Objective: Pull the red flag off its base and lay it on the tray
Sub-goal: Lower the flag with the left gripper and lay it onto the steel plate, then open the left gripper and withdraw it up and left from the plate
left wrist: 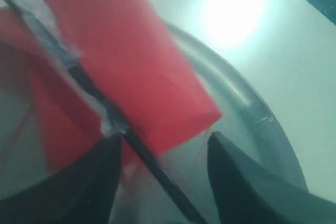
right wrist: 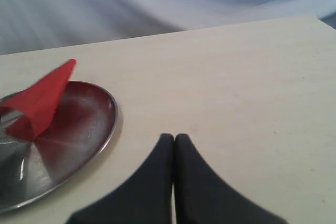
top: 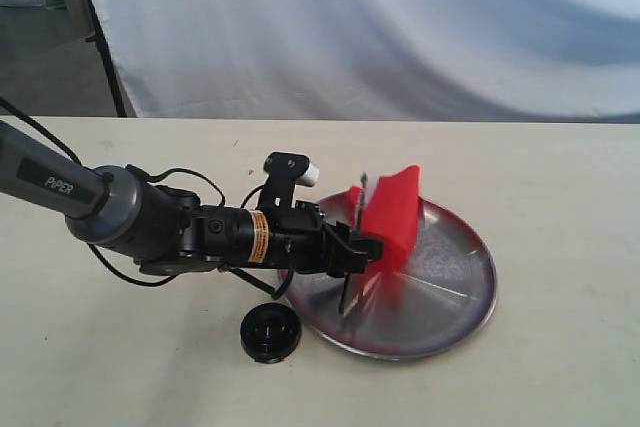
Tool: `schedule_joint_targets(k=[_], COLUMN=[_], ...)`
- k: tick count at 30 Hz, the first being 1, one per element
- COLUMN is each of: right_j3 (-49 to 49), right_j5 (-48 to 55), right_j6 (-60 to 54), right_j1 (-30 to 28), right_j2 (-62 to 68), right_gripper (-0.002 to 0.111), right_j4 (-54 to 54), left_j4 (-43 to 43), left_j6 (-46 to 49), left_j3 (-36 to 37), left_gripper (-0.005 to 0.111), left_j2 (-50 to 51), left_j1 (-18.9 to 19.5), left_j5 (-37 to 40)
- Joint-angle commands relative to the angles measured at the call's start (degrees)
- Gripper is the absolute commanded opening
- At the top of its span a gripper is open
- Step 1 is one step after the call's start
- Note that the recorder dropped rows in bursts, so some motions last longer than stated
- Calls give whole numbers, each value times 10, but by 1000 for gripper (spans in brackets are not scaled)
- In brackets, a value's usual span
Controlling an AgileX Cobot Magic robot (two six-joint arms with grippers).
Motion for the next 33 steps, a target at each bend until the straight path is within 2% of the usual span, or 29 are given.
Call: schedule_joint_targets(k=[1, 11, 15, 19, 21, 23, 26, 27, 29, 33], right_j3=[2, 2, 2, 2, 2, 2, 2, 2, 2, 2], right_j5=[-1, -1, -1, -1, -1, -1, -1, -1, -1, -1], right_j6=[2, 2, 2, 2, 2, 2, 2, 2, 2, 2], right_j1=[-3, -3, -3, -3, -3, -3, -3, -3, -3, -3], right_j2=[-3, -3, -3, -3, -3, -3, -3, -3, -3, -3], right_gripper=[-1, -1, -1, -1, -1, -1, -1, -1, -1, -1], right_j4=[-2, -2, -2, -2, -2, -2, -2, -2, -2, -2], left_j4=[-1, 5, 49, 132, 184, 265, 397, 442, 462, 462], left_j6=[2, -28, -31, -87, -124, -172, -268, -299, -347, -352], left_j3=[0, 0, 0, 0, 0, 0, 0, 0, 6, 41], left_gripper=[49, 49, 49, 48, 42, 30, 4, 0, 0, 0], left_j2=[-1, -36, -82, -144, -173, -203, -246, -259, -278, -317], left_j1=[-2, -2, -2, -2, -2, -2, -2, -2, -2, -2], left_j5=[5, -11, -11, -11, -11, -11, -24, -32, -53, -84])
